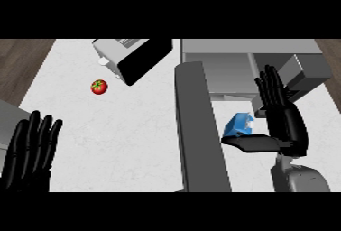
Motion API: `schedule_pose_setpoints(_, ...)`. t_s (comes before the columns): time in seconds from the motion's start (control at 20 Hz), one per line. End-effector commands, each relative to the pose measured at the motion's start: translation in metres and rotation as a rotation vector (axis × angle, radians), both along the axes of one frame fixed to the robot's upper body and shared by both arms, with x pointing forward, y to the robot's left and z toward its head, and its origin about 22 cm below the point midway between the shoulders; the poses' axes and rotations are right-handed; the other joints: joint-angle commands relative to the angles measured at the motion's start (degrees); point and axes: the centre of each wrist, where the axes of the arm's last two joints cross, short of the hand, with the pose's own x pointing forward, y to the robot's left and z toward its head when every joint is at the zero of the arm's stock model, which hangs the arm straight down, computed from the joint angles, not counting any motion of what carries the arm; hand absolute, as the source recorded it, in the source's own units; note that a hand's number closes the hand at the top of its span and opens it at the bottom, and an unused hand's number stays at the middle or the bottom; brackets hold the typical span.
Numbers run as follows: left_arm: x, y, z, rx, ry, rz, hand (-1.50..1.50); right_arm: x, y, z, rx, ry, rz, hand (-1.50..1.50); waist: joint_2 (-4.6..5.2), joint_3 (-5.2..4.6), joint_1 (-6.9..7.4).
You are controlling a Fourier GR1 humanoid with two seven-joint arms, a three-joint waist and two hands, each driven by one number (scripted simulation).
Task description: Pick up the milk, place it into the microwave and close the microwave
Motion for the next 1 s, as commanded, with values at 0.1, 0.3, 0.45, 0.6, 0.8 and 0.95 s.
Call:
schedule_pose_setpoints(0.1,-0.005,-0.016,0.007,-0.010,-0.003,-0.008,-1.50,-0.008,-0.019,-0.031,-0.026,0.045,-0.034,-1.50,0.00,0.00,-0.13)
schedule_pose_setpoints(0.3,-0.020,-0.005,-0.001,-0.008,0.006,-0.021,-1.50,-0.012,-0.028,-0.062,-0.056,0.074,-0.067,-1.50,-0.01,-0.01,0.06)
schedule_pose_setpoints(0.45,-0.025,-0.017,0.016,-0.018,-0.010,0.006,-1.50,-0.026,-0.039,-0.087,-0.026,0.083,-0.084,-1.50,-0.02,0.02,0.02)
schedule_pose_setpoints(0.6,-0.022,-0.018,-0.010,0.007,0.006,-0.019,-1.50,-0.022,-0.054,-0.115,-0.016,0.105,-0.104,-1.50,0.06,0.01,0.20)
schedule_pose_setpoints(0.8,-0.029,-0.002,-0.011,0.001,0.001,-0.012,-1.50,-0.015,-0.035,-0.128,-0.026,0.105,-0.066,-1.50,0.02,-0.01,0.25)
schedule_pose_setpoints(0.95,-0.028,-0.023,-0.004,0.007,0.017,-0.014,-1.50,-0.015,-0.054,-0.147,0.027,0.080,-0.064,-1.50,0.06,0.03,0.21)
